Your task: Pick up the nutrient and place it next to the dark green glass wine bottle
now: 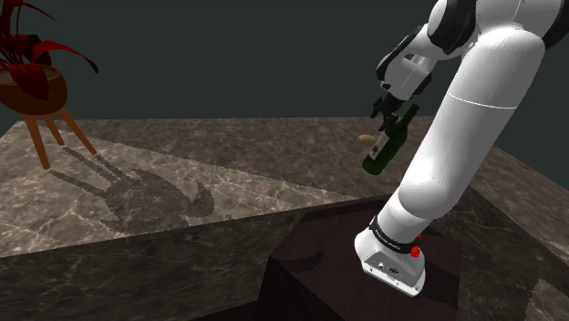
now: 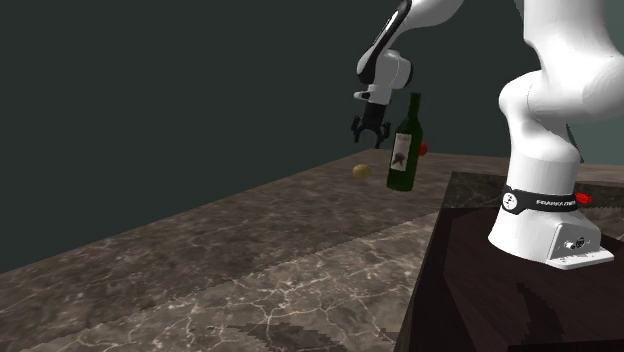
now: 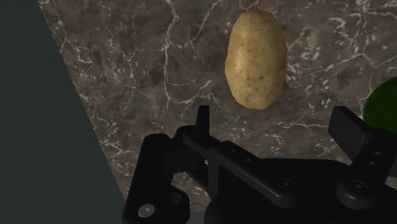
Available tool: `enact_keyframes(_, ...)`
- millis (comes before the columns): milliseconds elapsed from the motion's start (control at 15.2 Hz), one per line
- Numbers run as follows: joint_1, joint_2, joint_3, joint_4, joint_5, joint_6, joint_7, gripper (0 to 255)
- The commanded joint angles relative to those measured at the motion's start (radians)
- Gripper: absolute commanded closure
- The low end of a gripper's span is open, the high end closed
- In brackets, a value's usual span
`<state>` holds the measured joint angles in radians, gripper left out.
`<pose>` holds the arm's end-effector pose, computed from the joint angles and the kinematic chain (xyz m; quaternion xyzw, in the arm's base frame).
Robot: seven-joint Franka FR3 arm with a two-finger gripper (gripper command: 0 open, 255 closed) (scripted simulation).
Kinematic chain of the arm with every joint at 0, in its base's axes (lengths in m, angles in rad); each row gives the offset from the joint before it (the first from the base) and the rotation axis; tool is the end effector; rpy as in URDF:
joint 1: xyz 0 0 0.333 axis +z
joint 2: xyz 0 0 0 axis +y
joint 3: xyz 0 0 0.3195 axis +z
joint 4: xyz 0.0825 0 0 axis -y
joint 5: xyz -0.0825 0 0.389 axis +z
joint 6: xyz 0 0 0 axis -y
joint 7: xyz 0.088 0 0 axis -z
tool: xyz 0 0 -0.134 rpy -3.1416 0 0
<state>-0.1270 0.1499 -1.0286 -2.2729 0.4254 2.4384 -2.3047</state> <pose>0.2253 -0.4933 0.3049 0.9072 0.4094 0.0713 0.0646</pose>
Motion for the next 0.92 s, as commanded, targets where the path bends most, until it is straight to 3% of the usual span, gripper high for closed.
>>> enact_keyframes(0, -0.012, 0.021, 0.017, -0.003, 0.038, 0.010, -0.030, 0)
enact_keyframes(330, -0.061, 0.098, 0.077, 0.004, 0.149, 0.035, -0.104, 0)
enact_keyframes(792, -0.061, 0.098, 0.077, 0.004, 0.148, 0.035, -0.104, 0)
enact_keyframes(858, -0.061, 0.098, 0.077, 0.004, 0.148, 0.035, -0.104, 255)
